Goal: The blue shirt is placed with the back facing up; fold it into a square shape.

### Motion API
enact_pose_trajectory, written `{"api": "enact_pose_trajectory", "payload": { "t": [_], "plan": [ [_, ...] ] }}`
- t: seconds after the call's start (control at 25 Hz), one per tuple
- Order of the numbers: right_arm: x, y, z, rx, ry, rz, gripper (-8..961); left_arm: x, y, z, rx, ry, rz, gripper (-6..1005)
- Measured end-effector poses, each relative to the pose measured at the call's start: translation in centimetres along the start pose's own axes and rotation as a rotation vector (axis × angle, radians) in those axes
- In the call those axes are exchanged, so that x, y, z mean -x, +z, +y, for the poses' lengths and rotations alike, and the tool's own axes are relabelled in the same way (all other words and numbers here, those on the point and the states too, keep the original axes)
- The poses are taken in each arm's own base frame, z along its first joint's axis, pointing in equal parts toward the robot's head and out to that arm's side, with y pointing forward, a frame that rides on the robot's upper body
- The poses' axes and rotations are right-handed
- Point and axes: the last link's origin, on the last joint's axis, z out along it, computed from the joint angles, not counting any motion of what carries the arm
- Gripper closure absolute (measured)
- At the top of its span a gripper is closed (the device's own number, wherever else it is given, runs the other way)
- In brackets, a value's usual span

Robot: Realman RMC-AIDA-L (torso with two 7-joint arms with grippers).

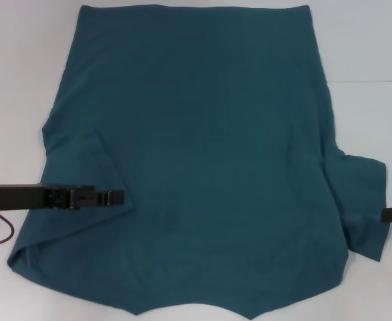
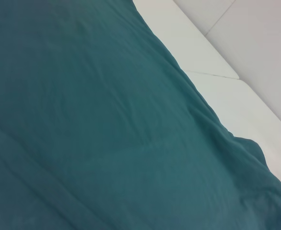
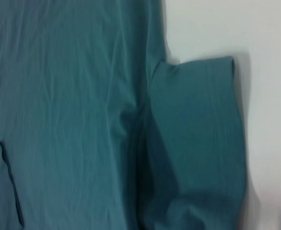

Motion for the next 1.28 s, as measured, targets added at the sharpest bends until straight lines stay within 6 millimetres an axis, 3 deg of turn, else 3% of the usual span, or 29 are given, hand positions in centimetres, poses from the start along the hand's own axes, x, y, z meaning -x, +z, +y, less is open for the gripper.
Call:
{"api": "enact_pose_trajectory", "payload": {
  "t": [1.28],
  "plan": [
    [0.6, 1.8, 0.6, -0.012, -0.005, -0.032, 431, 0.3, 0.0, -0.2, -0.008, -0.014, 0.000, 37]
  ]
}}
